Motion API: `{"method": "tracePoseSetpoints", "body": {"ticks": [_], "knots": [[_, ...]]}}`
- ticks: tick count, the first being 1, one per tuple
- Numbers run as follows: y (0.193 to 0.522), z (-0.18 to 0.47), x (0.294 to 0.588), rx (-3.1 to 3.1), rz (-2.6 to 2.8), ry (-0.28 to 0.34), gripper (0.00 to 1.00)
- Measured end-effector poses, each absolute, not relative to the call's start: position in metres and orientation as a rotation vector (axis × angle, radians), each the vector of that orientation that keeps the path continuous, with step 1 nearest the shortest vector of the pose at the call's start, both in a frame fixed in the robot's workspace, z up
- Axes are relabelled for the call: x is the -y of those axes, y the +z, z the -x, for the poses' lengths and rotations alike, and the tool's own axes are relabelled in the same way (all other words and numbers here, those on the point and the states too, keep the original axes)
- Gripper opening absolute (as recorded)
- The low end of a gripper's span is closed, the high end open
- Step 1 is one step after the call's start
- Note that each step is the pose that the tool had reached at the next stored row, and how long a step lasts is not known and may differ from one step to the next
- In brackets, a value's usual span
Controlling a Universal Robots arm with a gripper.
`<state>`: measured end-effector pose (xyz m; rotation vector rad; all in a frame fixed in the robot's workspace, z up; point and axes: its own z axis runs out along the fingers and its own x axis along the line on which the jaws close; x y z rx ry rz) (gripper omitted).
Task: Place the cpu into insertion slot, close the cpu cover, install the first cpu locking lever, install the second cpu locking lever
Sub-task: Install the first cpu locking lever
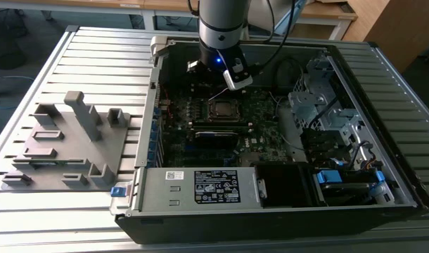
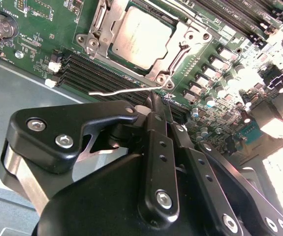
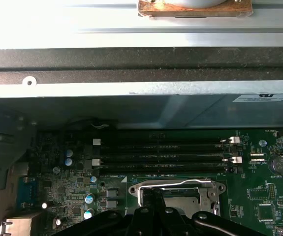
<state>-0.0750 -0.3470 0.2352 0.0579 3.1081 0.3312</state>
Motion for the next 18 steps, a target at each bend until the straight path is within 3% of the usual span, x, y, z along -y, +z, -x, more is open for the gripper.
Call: {"method": "tracePoseSetpoints", "body": {"ticks": [18], "knots": [[0.2332, 0.075, 0.347, -3.101, -0.057, 0.331, 0.1]]}}
